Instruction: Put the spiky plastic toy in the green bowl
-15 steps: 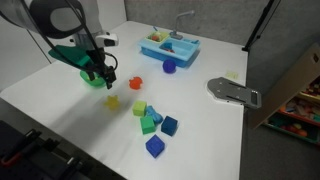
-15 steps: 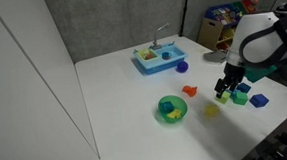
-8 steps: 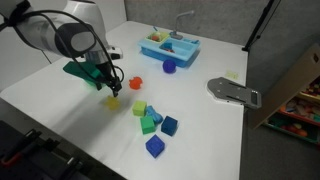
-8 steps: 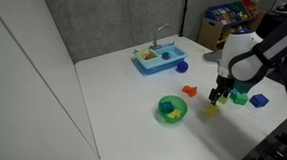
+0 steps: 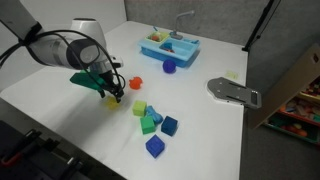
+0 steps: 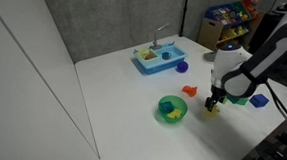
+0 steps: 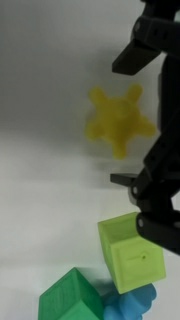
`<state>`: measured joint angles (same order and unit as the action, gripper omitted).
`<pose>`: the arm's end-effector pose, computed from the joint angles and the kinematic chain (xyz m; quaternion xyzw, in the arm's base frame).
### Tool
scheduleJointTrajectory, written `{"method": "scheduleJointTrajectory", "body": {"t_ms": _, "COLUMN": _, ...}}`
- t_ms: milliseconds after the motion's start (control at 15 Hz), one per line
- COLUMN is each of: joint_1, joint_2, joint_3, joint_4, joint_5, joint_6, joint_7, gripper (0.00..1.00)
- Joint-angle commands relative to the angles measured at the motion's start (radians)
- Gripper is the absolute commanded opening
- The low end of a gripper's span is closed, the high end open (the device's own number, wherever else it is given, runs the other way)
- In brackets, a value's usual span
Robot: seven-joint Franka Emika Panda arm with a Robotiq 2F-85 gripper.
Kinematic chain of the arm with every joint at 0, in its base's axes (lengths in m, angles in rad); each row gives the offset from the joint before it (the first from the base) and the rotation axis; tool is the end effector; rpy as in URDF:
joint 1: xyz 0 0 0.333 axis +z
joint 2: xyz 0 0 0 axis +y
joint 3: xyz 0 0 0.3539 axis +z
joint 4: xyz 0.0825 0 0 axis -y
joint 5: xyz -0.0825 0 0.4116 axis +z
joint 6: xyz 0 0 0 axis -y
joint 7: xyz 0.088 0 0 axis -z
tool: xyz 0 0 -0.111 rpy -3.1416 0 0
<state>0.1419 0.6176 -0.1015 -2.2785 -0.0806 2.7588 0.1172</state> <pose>0.5245 0.0190 0.0740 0.9968 0.0073 -0.0645 0.0476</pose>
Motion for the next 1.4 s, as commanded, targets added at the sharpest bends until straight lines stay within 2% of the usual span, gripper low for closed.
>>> {"method": "scheduleJointTrajectory", "body": {"t_ms": 0, "joint_1": 0.019, "joint_2": 0.06, "joint_3": -0.019, "joint_4": 0.046, "joint_5": -0.025, "joint_6": 0.021, "joint_7": 0.022, "gripper": 1.0}}
{"method": "scheduleJointTrajectory", "body": {"t_ms": 267, "joint_1": 0.012, "joint_2": 0.101, "joint_3": -0.009, "joint_4": 0.076, "joint_5": -0.017, "joint_6": 0.02, "joint_7": 0.005, "gripper": 1.0}}
{"method": "scheduleJointTrajectory", "body": {"t_ms": 333, "joint_1": 0.008, "joint_2": 0.106, "joint_3": -0.006, "joint_4": 0.082, "joint_5": -0.014, "joint_6": 0.016, "joint_7": 0.002, "gripper": 0.75}}
{"method": "scheduleJointTrajectory", "body": {"t_ms": 400, "joint_1": 0.007, "joint_2": 0.107, "joint_3": -0.005, "joint_4": 0.086, "joint_5": -0.012, "joint_6": 0.013, "joint_7": 0.001, "gripper": 0.75}}
{"method": "scheduleJointTrajectory", "body": {"t_ms": 533, "joint_1": 0.007, "joint_2": 0.096, "joint_3": -0.004, "joint_4": 0.083, "joint_5": -0.011, "joint_6": 0.005, "joint_7": 0.001, "gripper": 0.56}}
{"method": "scheduleJointTrajectory", "body": {"t_ms": 667, "joint_1": 0.008, "joint_2": 0.061, "joint_3": -0.004, "joint_4": 0.072, "joint_5": -0.009, "joint_6": -0.005, "joint_7": 0.003, "gripper": 0.44}}
{"method": "scheduleJointTrajectory", "body": {"t_ms": 867, "joint_1": 0.016, "joint_2": -0.005, "joint_3": -0.007, "joint_4": 0.061, "joint_5": -0.008, "joint_6": -0.024, "joint_7": 0.012, "gripper": 0.39}}
{"method": "scheduleJointTrajectory", "body": {"t_ms": 1067, "joint_1": 0.032, "joint_2": -0.072, "joint_3": -0.007, "joint_4": 0.059, "joint_5": -0.016, "joint_6": -0.042, "joint_7": 0.025, "gripper": 0.24}}
{"method": "scheduleJointTrajectory", "body": {"t_ms": 1333, "joint_1": 0.034, "joint_2": -0.146, "joint_3": 0.031, "joint_4": 0.055, "joint_5": -0.01, "joint_6": -0.057, "joint_7": 0.013, "gripper": 0.2}}
